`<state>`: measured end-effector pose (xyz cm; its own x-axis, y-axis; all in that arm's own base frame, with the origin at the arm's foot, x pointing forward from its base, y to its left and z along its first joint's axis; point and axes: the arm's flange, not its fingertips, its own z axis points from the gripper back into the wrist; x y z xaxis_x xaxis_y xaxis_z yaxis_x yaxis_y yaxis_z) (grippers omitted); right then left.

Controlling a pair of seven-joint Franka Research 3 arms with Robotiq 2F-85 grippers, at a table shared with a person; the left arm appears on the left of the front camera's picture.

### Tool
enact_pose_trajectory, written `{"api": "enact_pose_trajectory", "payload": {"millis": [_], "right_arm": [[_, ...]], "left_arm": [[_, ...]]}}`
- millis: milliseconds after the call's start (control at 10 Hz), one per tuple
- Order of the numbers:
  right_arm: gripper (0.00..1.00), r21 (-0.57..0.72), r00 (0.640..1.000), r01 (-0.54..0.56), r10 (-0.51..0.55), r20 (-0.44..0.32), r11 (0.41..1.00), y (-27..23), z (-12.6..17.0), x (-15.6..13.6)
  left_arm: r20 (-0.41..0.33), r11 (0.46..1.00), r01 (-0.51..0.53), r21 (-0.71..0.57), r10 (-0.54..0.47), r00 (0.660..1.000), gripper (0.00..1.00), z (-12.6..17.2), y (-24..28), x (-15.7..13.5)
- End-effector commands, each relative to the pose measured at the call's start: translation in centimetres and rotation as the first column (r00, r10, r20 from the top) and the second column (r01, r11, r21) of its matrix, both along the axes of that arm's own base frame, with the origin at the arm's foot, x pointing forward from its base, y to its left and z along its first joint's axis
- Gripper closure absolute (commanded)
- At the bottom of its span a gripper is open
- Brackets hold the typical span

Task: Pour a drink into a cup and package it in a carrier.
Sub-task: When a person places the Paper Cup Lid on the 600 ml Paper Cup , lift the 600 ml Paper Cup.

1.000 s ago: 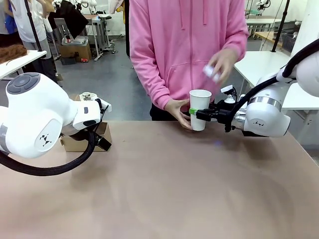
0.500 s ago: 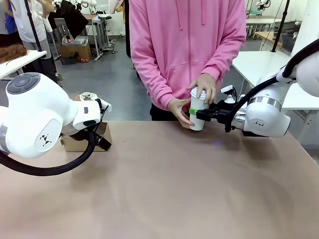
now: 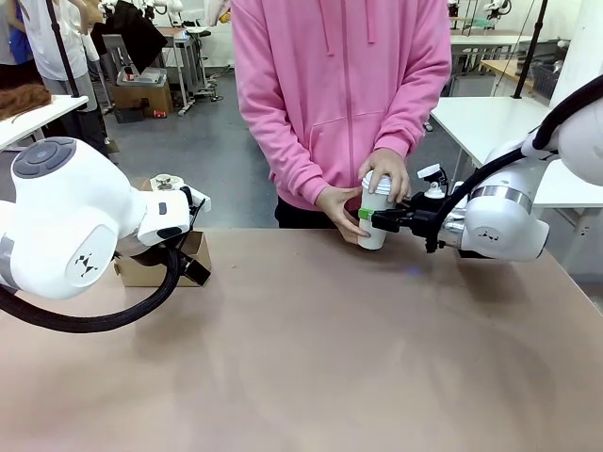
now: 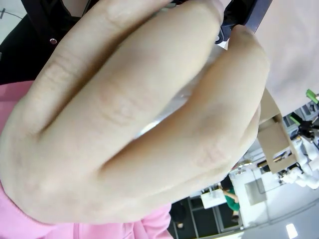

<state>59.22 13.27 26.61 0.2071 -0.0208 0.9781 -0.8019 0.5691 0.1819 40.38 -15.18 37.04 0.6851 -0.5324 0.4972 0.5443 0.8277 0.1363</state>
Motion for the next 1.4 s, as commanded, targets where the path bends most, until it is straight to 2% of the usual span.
{"api": "enact_pose_trajectory", "payload": {"millis": [0,1300], "right_arm": [[0.19,0.014,1.0,-0.006,0.006,0.017,1.0,0.25,0.78,0.02],[0.19,0.014,1.0,-0.006,0.006,0.017,1.0,0.25,0.78,0.02]], "left_arm": [[0.0,1.0,0.001,-0.002,-0.001,1.0,0.0,0.03,0.01,-0.03],[0.0,1.0,0.001,-0.002,-0.001,1.0,0.0,0.03,0.01,-0.03]]}}
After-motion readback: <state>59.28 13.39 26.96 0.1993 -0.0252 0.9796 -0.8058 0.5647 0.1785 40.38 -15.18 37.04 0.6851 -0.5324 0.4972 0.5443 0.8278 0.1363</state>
